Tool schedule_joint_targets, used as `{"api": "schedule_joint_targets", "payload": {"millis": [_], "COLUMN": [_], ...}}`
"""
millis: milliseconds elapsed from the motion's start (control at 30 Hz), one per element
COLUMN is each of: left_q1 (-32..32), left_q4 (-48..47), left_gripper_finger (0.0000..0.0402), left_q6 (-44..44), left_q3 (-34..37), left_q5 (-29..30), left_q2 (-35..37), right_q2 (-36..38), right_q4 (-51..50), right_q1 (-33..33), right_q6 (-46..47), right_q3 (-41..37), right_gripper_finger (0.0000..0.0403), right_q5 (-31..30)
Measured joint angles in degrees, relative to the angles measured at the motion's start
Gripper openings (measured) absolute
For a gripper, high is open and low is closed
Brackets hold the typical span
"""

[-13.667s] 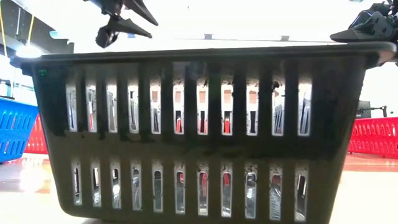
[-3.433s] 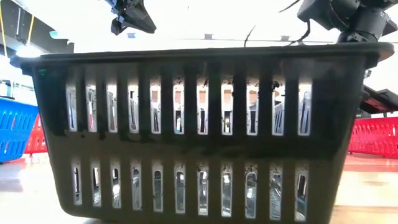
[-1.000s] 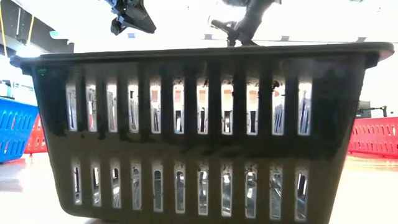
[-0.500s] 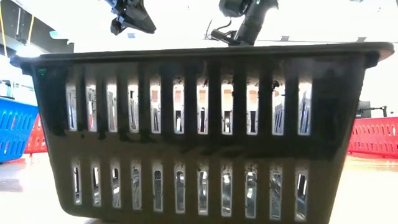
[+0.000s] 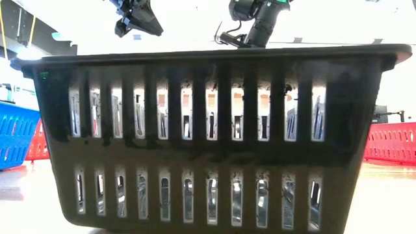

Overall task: Stack baskets on shelf by color
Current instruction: Put the top black bin on the shelf, then put the bottom blue bin on the shelf

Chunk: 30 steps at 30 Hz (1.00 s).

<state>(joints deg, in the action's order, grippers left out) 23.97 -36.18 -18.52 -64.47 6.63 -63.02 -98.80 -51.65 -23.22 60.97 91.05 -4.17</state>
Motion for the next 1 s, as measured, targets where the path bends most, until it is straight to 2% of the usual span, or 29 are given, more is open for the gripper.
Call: {"api": "schedule_joint_targets", "payload": {"millis": [467,800,1000], "left_q1": [0.00,0.00,0.00], "left_q4": [0.00,-0.02,-0.01], "left_gripper_finger": [0.0055,0.0056,0.0077], "left_q6": [-0.82,-1.01,-0.95], "left_q3": [0.00,0.00,0.00], "left_q5": [-0.02,0.17,-0.23], "left_q2": [0.00,0.00,0.00], "right_q2": [0.02,0.04,0.92], "right_q4": [0.07,0.06,0.03], "right_q1": [-0.02,-0.04,-0.04], "right_q6": [0.06,-0.72,-1.07], "right_q3": [0.00,-0.02,-0.04], "right_gripper_finger": [0.0061,0.0064,0.0064], "right_q5": [-0.57,-0.61,-1.79]}}
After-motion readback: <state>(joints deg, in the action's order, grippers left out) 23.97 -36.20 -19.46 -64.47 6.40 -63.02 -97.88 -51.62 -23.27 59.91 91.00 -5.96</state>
